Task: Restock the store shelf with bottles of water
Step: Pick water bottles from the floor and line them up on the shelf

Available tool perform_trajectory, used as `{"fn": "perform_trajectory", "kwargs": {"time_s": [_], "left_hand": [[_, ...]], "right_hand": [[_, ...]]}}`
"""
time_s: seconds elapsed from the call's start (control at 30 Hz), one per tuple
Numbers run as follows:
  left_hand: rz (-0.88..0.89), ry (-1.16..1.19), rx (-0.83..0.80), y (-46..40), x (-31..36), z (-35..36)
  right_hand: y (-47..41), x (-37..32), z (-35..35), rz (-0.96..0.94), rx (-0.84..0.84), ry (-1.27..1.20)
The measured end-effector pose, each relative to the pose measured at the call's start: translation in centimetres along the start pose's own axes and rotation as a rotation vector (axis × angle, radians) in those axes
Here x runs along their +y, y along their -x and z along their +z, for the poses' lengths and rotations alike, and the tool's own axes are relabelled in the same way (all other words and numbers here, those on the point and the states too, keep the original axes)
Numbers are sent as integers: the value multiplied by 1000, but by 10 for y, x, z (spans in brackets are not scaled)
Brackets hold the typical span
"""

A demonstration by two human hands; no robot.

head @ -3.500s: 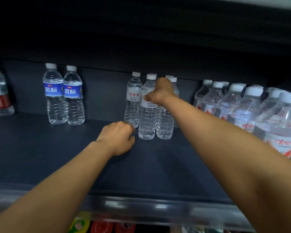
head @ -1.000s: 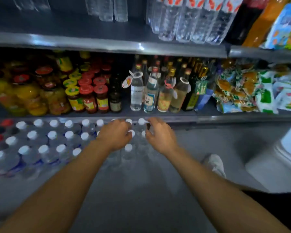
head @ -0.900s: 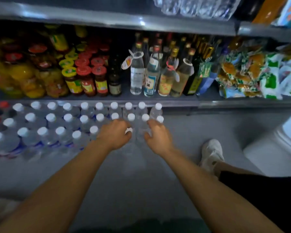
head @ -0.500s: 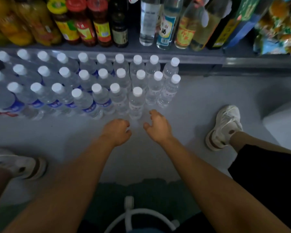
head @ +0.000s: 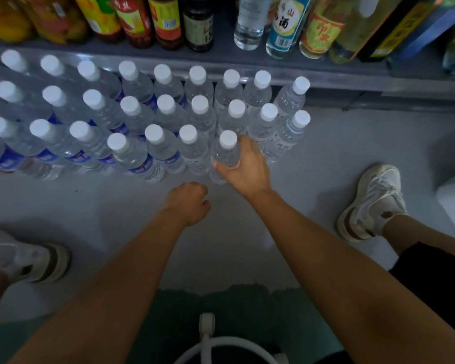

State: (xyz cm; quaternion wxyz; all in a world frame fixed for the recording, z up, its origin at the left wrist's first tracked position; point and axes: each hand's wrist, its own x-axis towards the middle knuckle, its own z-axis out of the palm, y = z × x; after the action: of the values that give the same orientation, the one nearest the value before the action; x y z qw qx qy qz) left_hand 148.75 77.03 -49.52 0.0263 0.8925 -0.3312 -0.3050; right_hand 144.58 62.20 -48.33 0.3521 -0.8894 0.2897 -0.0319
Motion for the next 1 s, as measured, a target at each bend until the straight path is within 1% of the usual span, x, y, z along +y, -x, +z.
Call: {"fn": "perform_trajectory", "kwargs": {"time_s": [0.3,0.47,0.67,0.9,1.0], "left_hand": [[24,-8,61,14,-2,-18],[53,2,177,39,-3,-52],[87,-41,371,75,6,-122],[118,-130,639,124,21,-239],[136,-171,772,147,28,-288]], "right_hand": [[10,-9,-19,-38,-18,31],[27,-41,-60,-76,0,13],[28,-100,-121,-185,114,3],[25,-195,-217,-399,233,-121],[25,-237,-258,-458,304,-145]]}}
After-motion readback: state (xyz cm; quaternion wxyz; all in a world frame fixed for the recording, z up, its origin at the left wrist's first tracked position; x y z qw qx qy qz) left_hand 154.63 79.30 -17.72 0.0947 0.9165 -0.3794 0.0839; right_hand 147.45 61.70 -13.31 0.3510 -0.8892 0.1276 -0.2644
